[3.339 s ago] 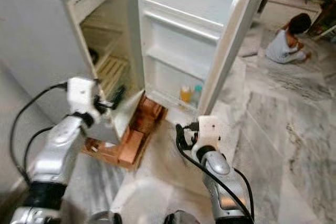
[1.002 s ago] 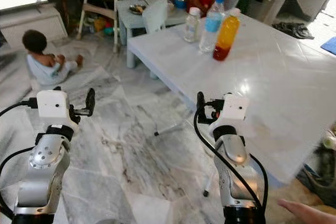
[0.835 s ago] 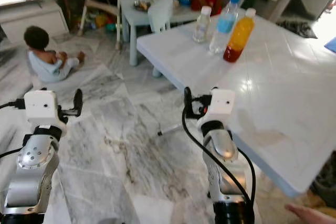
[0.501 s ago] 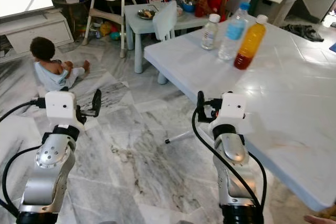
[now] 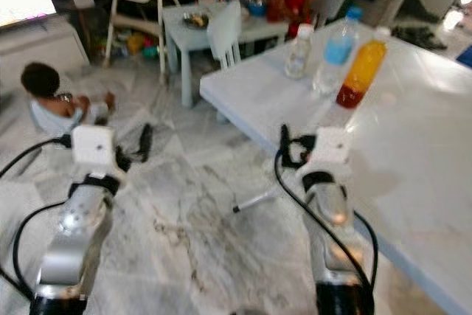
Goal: Restocking fridge
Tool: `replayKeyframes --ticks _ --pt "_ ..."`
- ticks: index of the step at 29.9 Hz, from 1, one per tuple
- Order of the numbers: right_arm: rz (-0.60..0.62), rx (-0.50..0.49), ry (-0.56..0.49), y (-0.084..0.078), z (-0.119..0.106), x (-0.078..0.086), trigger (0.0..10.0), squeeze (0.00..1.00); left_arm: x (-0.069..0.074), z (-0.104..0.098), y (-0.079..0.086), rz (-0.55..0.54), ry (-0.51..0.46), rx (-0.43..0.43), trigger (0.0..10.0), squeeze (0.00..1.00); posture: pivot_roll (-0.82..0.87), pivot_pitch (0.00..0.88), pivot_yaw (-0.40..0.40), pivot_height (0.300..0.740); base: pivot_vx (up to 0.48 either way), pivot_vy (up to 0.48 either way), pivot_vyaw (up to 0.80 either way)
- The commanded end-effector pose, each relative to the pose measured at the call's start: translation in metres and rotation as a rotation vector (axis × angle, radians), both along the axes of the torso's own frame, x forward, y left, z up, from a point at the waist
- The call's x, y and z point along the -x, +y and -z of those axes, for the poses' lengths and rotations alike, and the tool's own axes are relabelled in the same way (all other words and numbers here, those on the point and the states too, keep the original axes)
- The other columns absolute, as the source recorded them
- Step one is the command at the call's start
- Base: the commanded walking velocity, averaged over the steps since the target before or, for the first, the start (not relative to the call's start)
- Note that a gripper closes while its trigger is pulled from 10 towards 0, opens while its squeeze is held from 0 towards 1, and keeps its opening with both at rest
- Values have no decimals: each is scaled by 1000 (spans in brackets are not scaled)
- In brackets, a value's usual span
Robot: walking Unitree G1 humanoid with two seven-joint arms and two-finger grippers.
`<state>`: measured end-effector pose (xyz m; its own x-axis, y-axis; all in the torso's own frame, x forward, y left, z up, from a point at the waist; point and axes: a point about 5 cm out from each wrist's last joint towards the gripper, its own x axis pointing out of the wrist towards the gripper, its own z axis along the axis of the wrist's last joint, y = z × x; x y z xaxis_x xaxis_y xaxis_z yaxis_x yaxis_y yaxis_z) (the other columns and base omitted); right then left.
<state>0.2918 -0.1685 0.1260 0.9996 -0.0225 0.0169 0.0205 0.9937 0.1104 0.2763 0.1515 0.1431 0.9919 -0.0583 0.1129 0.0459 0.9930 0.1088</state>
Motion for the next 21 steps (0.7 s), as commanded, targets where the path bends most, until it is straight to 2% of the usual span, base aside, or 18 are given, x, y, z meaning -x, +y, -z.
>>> replayKeyframes --ticks 1,8,11,16,21 --pt "-21 -11 -15 7 -4 -1 10000 0 0 0 7 -15 2 -15 10000 0 50 54 -49 740 480 0 -800" --pt "-25 -10 -18 8 -3 -1 10000 0 1 2 4 -3 6 -8 10000 0 50 54 -51 740 480 0 -800" --pt "-25 -5 -24 8 -4 -2 10000 0 1 2 4 3 10 23 10000 0 52 53 -51 740 359 0 -800" --pt "-28 -1 -30 9 -4 -2 10000 0 1 0 3 12 -1 37 10000 0 53 53 -51 740 0 0 -758" --pt "-33 4 -36 11 -5 -2 10000 0 1 0 2 15 0 35 10000 0 53 55 -50 740 0 0 -178"
